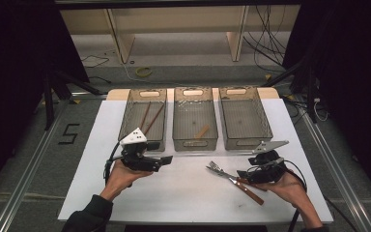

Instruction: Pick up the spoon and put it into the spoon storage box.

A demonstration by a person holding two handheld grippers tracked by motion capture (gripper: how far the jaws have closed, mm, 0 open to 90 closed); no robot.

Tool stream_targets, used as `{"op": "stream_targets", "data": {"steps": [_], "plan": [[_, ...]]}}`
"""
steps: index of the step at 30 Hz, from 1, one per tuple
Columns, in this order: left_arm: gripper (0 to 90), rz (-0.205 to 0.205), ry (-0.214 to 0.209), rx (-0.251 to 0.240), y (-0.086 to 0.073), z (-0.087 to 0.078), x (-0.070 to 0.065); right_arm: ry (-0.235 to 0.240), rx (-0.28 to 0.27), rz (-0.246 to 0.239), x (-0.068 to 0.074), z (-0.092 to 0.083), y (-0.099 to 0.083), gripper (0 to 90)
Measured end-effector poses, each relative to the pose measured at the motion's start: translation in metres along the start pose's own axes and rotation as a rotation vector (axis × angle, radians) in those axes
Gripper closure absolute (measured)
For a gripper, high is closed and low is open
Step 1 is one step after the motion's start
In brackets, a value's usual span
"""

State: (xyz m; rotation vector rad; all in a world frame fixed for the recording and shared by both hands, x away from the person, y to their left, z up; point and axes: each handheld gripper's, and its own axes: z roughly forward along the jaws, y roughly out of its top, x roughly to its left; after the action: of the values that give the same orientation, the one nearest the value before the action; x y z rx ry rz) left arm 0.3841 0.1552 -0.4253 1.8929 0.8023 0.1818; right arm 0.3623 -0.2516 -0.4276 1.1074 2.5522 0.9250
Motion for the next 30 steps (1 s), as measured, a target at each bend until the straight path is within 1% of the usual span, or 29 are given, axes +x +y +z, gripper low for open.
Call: {"op": "stream_targets", "data": {"steps": [1, 2, 3, 4, 6, 7, 8, 9, 10, 11, 12, 18, 20, 21, 22, 23, 26, 28, 30], "plan": [[20.0, -0.005, 0.009, -0.013, -0.004, -0.002, 0.0, 0.001, 0.009, -0.004, -0.001, 0.0, 0.0, 33.9], [20.0, -0.005, 0.009, -0.013, -0.004, -0.002, 0.0, 0.0, 0.016, -0.009, -0.002, 0.001, 0.0, 33.9], [20.0, -0.013, 0.014, -0.018, -0.008, -0.004, 0.001, 0.003, 0.022, -0.012, -0.002, 0.001, -0.001, 33.9], [20.0, -0.015, 0.021, -0.025, -0.011, -0.004, 0.001, 0.007, 0.031, -0.006, -0.003, 0.001, -0.001, 33.9], [20.0, -0.023, 0.03, -0.022, -0.015, -0.006, 0.002, 0.011, 0.043, -0.015, -0.004, 0.002, -0.002, 34.2], [20.0, -0.02, 0.041, -0.025, -0.017, -0.007, 0.002, 0.012, 0.047, -0.017, -0.006, 0.003, -0.003, 34.3], [20.0, -0.02, 0.041, -0.025, -0.017, -0.007, 0.002, 0.017, 0.055, -0.014, -0.007, 0.003, -0.003, 34.4], [19.9, 0.001, 0.063, -0.025, -0.022, -0.008, 0.004, 0.019, 0.06, -0.012, -0.008, 0.003, -0.003, 34.4], [19.8, -0.003, 0.068, -0.025, -0.025, -0.009, 0.005, 0.018, 0.064, -0.016, -0.009, 0.003, -0.003, 34.5], [19.7, -0.003, 0.068, -0.025, -0.025, -0.009, 0.005, 0.018, 0.067, -0.026, -0.011, 0.004, -0.004, 34.6], [19.6, -0.017, 0.07, -0.038, -0.028, -0.012, 0.007, 0.016, 0.076, -0.018, -0.011, 0.004, -0.004, 34.6], [18.9, -0.016, 0.072, -0.058, -0.036, -0.016, 0.008, 0.022, 0.101, -0.028, -0.013, 0.007, -0.005, 34.5], [18.6, -0.018, 0.075, -0.041, -0.039, -0.017, 0.007, 0.024, 0.108, -0.037, -0.012, 0.008, -0.005, 34.6], [18.7, -0.013, 0.077, -0.034, -0.04, -0.017, 0.006, 0.024, 0.117, -0.037, -0.012, 0.008, -0.005, 34.5], [18.7, -0.013, 0.077, -0.034, -0.04, -0.017, 0.006, 0.023, 0.121, -0.041, -0.012, 0.009, -0.005, 34.5], [18.6, 0.001, 0.078, -0.03, -0.041, -0.018, 0.003, 0.023, 0.124, -0.044, -0.011, 0.01, -0.005, 34.5], [18.4, 0.002, 0.075, -0.029, -0.043, -0.02, 0.002, 0.025, 0.137, -0.05, -0.01, 0.011, -0.005, 34.7], [18.3, -0.012, 0.075, -0.032, -0.047, -0.022, 0.002, 0.022, 0.149, -0.058, -0.009, 0.011, -0.005, 35.0], [18.3, -0.01, 0.08, -0.028, -0.049, -0.022, 0.002, 0.02, 0.152, -0.062, -0.008, 0.012, -0.005, 35.1]]}}
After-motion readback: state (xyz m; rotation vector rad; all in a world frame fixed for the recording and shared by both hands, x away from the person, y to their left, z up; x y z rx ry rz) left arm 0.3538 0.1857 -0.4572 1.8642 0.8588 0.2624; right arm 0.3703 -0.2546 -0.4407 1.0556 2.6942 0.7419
